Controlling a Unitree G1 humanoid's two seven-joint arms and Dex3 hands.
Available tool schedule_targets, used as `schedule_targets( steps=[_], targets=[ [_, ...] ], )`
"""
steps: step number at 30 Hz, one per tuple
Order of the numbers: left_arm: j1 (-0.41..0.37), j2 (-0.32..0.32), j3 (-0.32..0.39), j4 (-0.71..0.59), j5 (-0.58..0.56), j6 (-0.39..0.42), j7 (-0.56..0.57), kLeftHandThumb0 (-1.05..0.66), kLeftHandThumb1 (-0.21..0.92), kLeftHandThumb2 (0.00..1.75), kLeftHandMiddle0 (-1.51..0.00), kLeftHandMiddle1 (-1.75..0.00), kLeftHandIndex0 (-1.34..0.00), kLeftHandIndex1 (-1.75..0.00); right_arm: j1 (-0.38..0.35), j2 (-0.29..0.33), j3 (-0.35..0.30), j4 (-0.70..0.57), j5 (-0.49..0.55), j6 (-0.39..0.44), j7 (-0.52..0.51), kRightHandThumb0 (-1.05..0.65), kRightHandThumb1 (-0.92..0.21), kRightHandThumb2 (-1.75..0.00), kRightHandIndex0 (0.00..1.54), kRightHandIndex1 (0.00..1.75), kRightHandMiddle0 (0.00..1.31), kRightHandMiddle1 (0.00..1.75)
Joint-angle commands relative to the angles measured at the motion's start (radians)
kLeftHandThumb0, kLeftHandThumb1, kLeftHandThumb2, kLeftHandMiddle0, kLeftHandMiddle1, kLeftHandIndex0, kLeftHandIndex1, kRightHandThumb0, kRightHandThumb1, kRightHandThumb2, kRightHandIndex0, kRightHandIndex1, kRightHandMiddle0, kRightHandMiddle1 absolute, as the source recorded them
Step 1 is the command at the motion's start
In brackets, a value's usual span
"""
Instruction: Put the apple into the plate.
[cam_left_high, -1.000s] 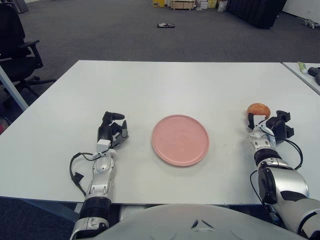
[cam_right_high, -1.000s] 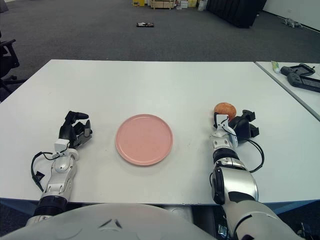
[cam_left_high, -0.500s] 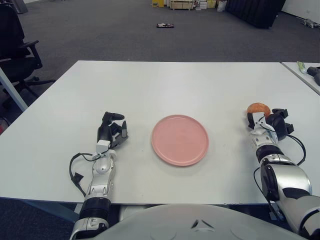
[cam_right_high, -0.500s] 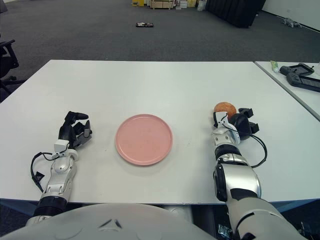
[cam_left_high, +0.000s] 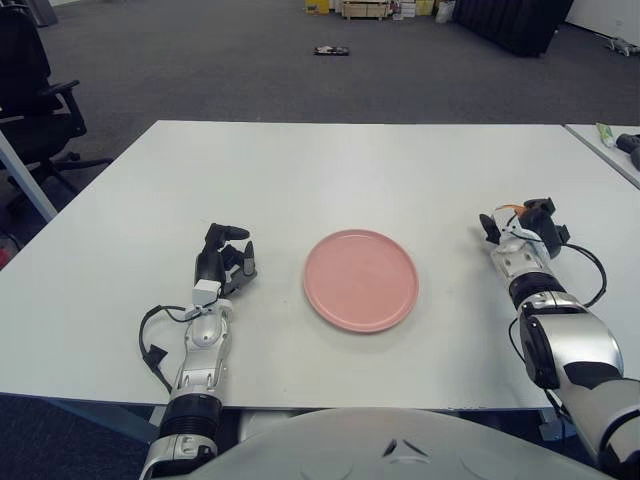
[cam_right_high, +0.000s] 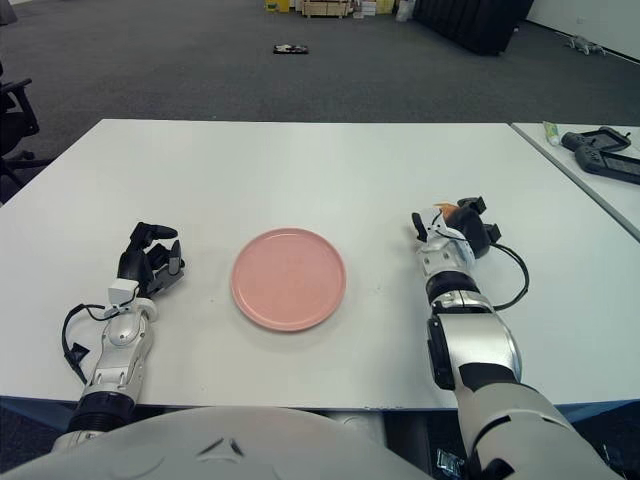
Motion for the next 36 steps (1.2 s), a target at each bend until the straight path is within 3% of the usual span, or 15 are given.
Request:
schedule_targets(
  steps=[1,12,18,20,22,26,31,34,36],
  targets=[
    [0.017,-0.003,0.005,0.03,-0.001,0.032,0.004,-0.39,0.64,0.92,-0.81,-1.75,-0.37,-1.75,-0.036,-0.016,0.015,-0.022,-0.014,0.019,0.017,-0.65,-0.54,-0.82,0.0,0.95,0.0,0.95],
    [0.024,-0.006,0.004,0.022,-0.001,0.036,0.003,-0.39,0.63,0.93,-0.83,-1.75,-0.38,-1.75,-0.063,-0.026,0.065,0.027,-0.034,0.0,0.068,-0.65,-0.59,-0.79,0.0,0.93,0.0,0.94],
    [0.029,-0.006,0.004,0.016,0.002,0.037,0.006,-0.39,0.63,0.93,-0.84,-1.75,-0.38,-1.75,-0.077,-0.026,0.078,0.077,-0.031,-0.028,0.087,-0.62,-0.56,-0.82,0.0,1.04,0.0,0.99],
    [0.029,-0.007,0.004,0.014,0.002,0.036,0.006,-0.39,0.63,0.93,-0.84,-1.75,-0.38,-1.75,-0.08,-0.027,0.08,0.086,-0.03,-0.033,0.09,-0.6,-0.52,-0.87,0.01,1.16,0.0,1.06],
    [0.029,-0.007,0.005,0.014,0.001,0.036,0.006,-0.39,0.63,0.93,-0.84,-1.75,-0.38,-1.75,-0.083,-0.026,0.083,0.095,-0.03,-0.039,0.093,-0.59,-0.47,-0.94,0.05,1.33,0.0,1.38],
    [0.029,-0.008,0.007,0.015,0.0,0.039,0.007,-0.39,0.63,0.93,-0.84,-1.75,-0.38,-1.75,-0.085,-0.025,0.09,0.116,-0.03,-0.056,0.107,-0.56,-0.43,-1.0,0.15,1.55,0.01,1.65],
    [0.029,-0.006,0.007,0.014,0.0,0.042,0.004,-0.39,0.63,0.93,-0.84,-1.75,-0.38,-1.75,-0.08,-0.026,0.093,0.125,-0.027,-0.077,0.119,-0.52,-0.4,-1.03,0.26,1.7,0.11,1.73],
    [0.029,-0.006,0.006,0.013,0.001,0.041,0.003,-0.39,0.63,0.93,-0.82,-1.75,-0.38,-1.75,-0.078,-0.025,0.093,0.129,-0.026,-0.084,0.119,-0.45,-0.5,-1.02,0.31,1.73,0.32,1.74],
    [0.029,-0.005,0.006,0.014,0.002,0.039,0.005,-0.39,0.63,0.93,-0.82,-1.75,-0.38,-1.75,-0.076,-0.023,0.093,0.129,-0.026,-0.089,0.115,-0.43,-0.53,-1.01,0.32,1.74,0.37,1.74]
  ],
)
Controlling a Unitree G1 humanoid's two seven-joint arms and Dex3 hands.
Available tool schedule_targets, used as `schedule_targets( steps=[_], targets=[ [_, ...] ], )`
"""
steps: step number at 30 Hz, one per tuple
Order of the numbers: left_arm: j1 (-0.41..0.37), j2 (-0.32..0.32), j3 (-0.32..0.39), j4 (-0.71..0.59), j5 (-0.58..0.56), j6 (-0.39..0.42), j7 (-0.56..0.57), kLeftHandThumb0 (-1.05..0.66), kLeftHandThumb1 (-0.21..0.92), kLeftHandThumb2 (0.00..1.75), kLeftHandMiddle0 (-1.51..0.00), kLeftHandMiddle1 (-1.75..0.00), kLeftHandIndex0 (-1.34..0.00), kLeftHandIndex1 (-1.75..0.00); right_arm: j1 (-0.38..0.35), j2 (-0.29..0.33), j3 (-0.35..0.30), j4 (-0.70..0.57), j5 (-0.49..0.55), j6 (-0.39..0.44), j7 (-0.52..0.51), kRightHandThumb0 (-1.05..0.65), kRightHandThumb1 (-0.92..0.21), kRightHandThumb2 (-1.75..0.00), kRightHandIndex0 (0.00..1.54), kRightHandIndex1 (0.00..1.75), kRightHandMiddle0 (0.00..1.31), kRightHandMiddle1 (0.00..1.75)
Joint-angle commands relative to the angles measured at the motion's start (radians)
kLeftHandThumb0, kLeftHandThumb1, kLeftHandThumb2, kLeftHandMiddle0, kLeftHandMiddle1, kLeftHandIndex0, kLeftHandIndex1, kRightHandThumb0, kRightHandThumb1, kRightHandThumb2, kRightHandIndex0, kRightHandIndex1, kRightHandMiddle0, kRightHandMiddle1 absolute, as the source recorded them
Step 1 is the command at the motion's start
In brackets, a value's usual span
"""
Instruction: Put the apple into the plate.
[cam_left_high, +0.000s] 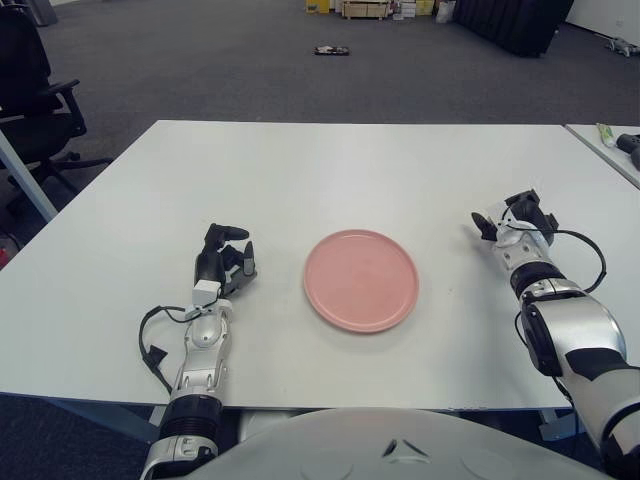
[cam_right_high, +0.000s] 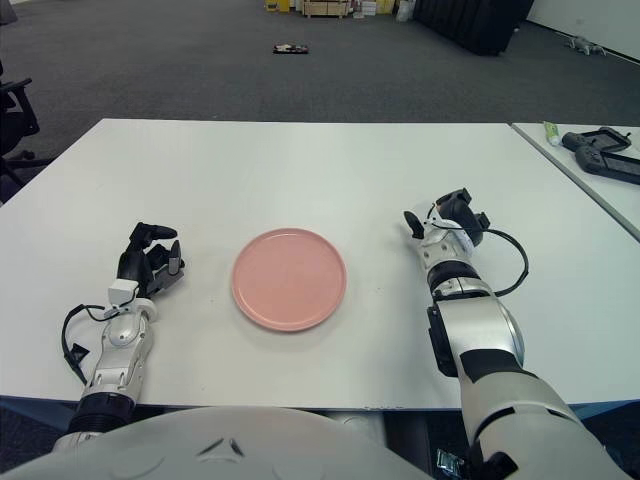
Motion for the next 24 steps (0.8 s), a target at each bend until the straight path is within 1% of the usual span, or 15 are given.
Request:
schedule_targets(
  steps=[1,6,13,17,24],
  targets=[
    [0.023,-0.001,0.004,0.026,0.002,0.028,0.004,-0.39,0.63,0.93,-0.82,-1.75,-0.38,-1.75,-0.019,0.002,0.006,0.009,-0.008,-0.015,0.004,-0.42,-0.54,-1.01,0.32,1.74,0.39,1.74],
    [0.023,-0.001,0.004,0.025,0.006,0.032,0.009,-0.39,0.63,0.93,-0.82,-1.75,-0.38,-1.75,-0.015,0.007,0.007,0.003,-0.009,-0.02,-0.012,-0.41,-0.56,-1.0,0.29,1.74,0.41,1.75],
    [0.023,-0.002,0.007,0.025,0.003,0.031,0.01,-0.39,0.63,0.93,-0.81,-1.75,-0.38,-1.75,-0.012,0.009,0.004,-0.009,-0.006,-0.017,-0.051,-0.4,-0.6,-0.95,0.19,1.68,0.39,1.75],
    [0.025,-0.002,0.007,0.022,0.005,0.025,0.012,-0.39,0.63,0.93,-0.81,-1.75,-0.38,-1.75,-0.005,0.01,-0.003,-0.017,0.0,-0.003,-0.075,-0.4,-0.62,-0.93,0.2,1.68,0.38,1.75],
    [0.029,-0.001,0.003,0.012,0.008,0.03,0.012,-0.39,0.63,0.93,-0.81,-1.75,-0.38,-1.75,0.016,0.016,-0.018,-0.027,0.013,-0.001,-0.097,-0.4,-0.61,-0.93,0.23,1.73,0.38,1.75]
  ],
)
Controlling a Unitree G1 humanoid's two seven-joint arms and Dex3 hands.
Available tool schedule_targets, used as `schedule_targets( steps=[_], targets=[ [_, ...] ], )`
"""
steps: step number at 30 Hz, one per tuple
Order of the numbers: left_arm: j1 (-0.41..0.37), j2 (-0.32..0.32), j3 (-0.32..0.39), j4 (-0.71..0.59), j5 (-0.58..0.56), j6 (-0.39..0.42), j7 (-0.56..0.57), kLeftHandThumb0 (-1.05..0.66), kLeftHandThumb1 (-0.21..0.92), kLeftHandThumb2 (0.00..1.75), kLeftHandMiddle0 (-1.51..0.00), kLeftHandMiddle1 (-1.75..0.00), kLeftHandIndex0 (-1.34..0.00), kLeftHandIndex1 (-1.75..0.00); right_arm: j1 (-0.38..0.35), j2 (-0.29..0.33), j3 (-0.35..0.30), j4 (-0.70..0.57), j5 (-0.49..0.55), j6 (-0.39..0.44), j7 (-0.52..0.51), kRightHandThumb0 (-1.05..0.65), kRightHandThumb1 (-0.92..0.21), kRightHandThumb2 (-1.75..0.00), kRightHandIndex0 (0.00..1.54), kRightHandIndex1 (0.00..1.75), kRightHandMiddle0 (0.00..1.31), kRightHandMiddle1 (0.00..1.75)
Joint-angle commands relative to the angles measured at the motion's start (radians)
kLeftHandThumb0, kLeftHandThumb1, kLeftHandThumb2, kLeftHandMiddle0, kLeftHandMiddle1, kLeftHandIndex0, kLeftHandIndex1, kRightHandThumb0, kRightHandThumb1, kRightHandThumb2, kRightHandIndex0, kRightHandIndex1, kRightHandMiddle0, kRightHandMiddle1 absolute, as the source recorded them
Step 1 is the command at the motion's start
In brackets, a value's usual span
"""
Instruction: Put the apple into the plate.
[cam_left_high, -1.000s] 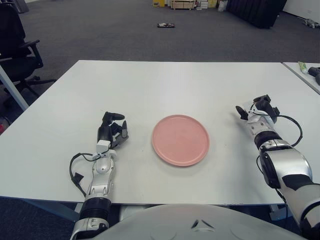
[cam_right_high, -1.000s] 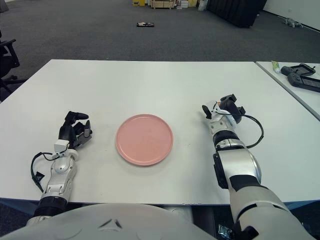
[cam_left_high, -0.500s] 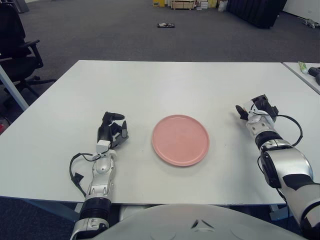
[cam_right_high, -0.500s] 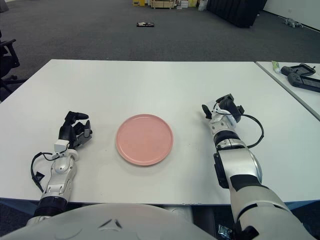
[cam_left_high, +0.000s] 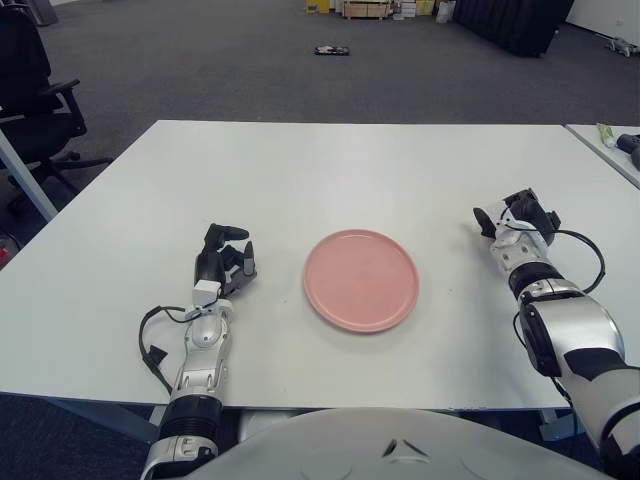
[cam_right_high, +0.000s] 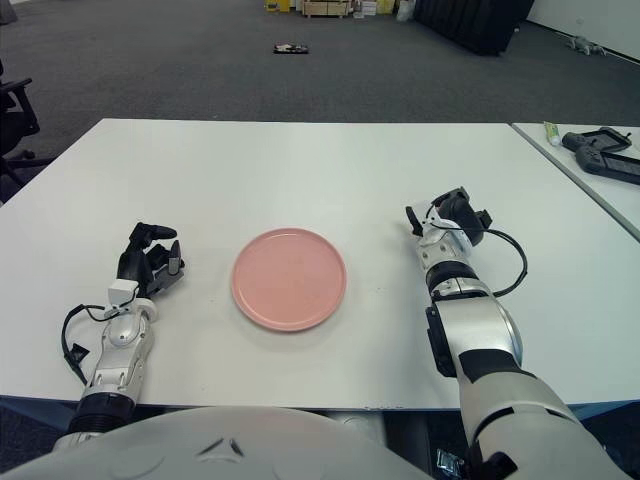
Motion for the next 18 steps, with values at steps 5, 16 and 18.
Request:
schedule_targets(
  steps=[5,16,18],
  targets=[
    [0.026,0.004,0.004,0.013,0.011,0.043,0.007,-0.39,0.63,0.93,-0.81,-1.75,-0.38,-1.75,0.021,0.01,-0.023,-0.016,0.015,0.001,-0.018,-0.41,-0.57,-0.98,0.27,1.74,0.41,1.75],
    [0.015,0.005,0.012,0.032,-0.008,0.033,-0.004,-0.39,0.63,0.93,-0.8,-1.75,-0.38,-1.75,0.021,0.023,-0.061,-0.012,0.038,0.011,-0.065,-0.02,-0.3,-1.28,0.69,1.55,0.44,1.75],
    [0.014,0.006,0.013,0.033,-0.011,0.031,-0.005,-0.39,0.63,0.93,-0.79,-1.75,-0.38,-1.75,0.022,0.025,-0.068,-0.012,0.039,0.006,-0.078,-0.01,-0.22,-1.37,0.76,1.53,0.48,1.75]
  ],
)
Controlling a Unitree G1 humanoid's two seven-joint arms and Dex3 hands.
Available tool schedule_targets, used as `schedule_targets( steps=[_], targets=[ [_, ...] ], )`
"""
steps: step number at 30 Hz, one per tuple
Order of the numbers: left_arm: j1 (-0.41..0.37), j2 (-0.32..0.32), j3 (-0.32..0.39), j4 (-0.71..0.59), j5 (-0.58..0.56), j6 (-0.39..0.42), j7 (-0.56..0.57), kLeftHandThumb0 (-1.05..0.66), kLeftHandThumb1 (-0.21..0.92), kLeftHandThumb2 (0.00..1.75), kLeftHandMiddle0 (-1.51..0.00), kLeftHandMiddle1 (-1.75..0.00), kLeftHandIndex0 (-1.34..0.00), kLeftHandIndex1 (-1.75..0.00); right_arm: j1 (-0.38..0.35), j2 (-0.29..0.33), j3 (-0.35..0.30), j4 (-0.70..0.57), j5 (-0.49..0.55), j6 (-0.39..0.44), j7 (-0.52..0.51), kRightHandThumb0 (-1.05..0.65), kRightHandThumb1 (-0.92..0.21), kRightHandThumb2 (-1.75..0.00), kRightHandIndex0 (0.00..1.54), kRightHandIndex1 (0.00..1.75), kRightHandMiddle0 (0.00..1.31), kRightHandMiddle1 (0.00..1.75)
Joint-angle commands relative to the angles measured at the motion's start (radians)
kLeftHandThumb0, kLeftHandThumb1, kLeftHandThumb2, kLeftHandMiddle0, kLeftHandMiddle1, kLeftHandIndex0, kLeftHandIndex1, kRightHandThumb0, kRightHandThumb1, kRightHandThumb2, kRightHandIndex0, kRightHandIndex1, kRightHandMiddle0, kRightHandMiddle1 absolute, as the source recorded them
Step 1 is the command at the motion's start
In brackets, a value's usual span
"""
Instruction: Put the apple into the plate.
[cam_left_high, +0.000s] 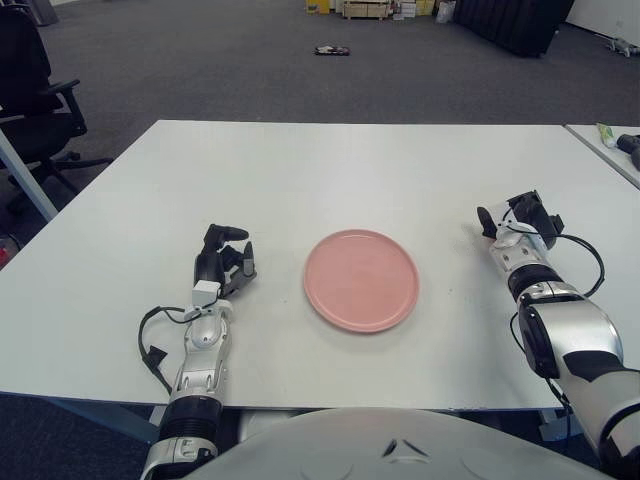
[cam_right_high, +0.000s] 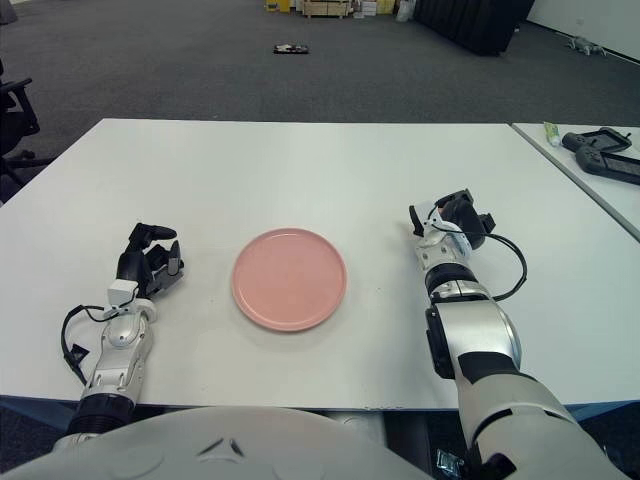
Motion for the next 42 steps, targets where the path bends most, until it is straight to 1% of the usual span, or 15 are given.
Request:
schedule_targets(
  steps=[1,3,7,9,15,22,28,35,42],
  targets=[
    [0.013,0.004,0.012,0.033,-0.009,0.026,-0.005,-0.39,0.63,0.93,-0.78,-1.75,-0.38,-1.75,0.014,0.01,-0.017,-0.002,0.017,0.004,-0.026,-0.01,-0.2,-1.39,0.79,1.52,0.49,1.75],
    [0.012,0.005,0.012,0.034,-0.009,0.023,-0.005,-0.39,0.63,0.93,-0.78,-1.75,-0.38,-1.75,0.016,0.011,-0.025,0.001,0.021,-0.013,-0.034,-0.01,-0.14,-1.44,0.85,1.48,0.53,1.75],
    [0.01,0.006,0.012,0.037,-0.009,0.018,-0.005,-0.39,0.63,0.93,-0.77,-1.75,-0.38,-1.75,0.022,0.016,-0.048,-0.001,0.039,-0.07,-0.068,0.0,-0.09,-1.51,0.87,1.53,0.56,1.75],
    [0.008,0.007,0.013,0.038,-0.007,0.021,-0.002,-0.39,0.63,0.92,-0.77,-1.75,-0.37,-1.75,0.03,0.019,-0.064,-0.007,0.052,-0.113,-0.084,0.0,-0.07,-1.54,0.87,1.55,0.56,1.75],
    [0.004,0.008,0.015,0.043,0.002,0.022,0.005,-0.39,0.64,0.91,-0.79,-1.75,-0.37,-1.75,0.043,0.025,-0.097,-0.015,0.078,-0.191,-0.096,0.0,-0.06,-1.57,0.87,1.59,0.57,1.75],
    [0.004,0.013,0.011,0.032,0.017,0.038,0.008,-0.39,0.64,0.91,-0.81,-1.75,-0.37,-1.75,0.056,0.043,-0.139,-0.036,0.113,-0.288,-0.113,0.0,-0.05,-1.58,0.87,1.59,0.58,1.75],
    [0.004,0.017,0.009,0.024,0.027,0.053,0.009,-0.39,0.64,0.91,-0.82,-1.75,-0.37,-1.75,0.063,0.045,-0.137,-0.047,0.104,-0.336,-0.137,0.0,-0.05,-1.58,0.87,1.59,0.58,1.75],
    [0.004,0.014,0.011,0.018,0.018,0.06,0.003,-0.39,0.64,0.91,-0.81,-1.75,-0.37,-1.75,0.074,0.045,-0.133,-0.072,0.099,-0.37,-0.142,0.0,-0.05,-1.58,0.87,1.6,0.58,1.75],
    [0.002,0.014,0.012,0.021,0.006,0.052,-0.004,-0.39,0.64,0.92,-0.79,-1.75,-0.37,-1.75,0.103,0.056,-0.125,-0.151,0.087,-0.4,-0.157,0.0,-0.05,-1.58,0.87,1.6,0.58,1.75]
  ],
)
